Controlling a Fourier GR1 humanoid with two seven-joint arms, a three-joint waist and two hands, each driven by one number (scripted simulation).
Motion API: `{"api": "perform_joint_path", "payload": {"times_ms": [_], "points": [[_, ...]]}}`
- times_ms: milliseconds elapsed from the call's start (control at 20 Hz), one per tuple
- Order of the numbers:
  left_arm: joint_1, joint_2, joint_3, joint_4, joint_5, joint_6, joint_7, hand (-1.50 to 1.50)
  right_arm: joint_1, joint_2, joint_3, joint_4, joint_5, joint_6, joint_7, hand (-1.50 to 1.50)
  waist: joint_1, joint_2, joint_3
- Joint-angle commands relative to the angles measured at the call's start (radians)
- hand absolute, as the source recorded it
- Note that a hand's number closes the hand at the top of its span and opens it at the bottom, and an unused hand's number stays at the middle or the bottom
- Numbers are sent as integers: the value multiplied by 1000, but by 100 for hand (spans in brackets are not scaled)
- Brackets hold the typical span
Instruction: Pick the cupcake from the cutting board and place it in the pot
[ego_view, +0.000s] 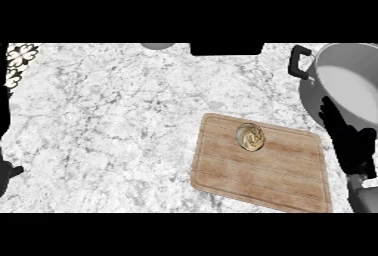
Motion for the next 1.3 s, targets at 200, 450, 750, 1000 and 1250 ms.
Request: {"api": "perform_joint_path", "payload": {"times_ms": [200,450,750,1000,1250], "points": [[143,-45,-304,152,-60,-132,188,0,-108,45,203,-106,55,157,27,150,6,31,-15],[214,-72,-380,214,-39,-182,260,0,-108,108,131,-146,327,-259,-222,-150,-32,14,-11],[171,-107,-381,313,-62,-222,244,0,60,238,212,-350,331,-322,-400,-150,-14,7,-15],[209,-129,-398,275,-99,-218,231,0,-20,36,188,-503,351,-147,104,-150,-1,4,-17],[158,-135,-383,250,-93,-217,316,0,-108,4,186,-567,338,-58,432,-150,5,6,-16]]}}
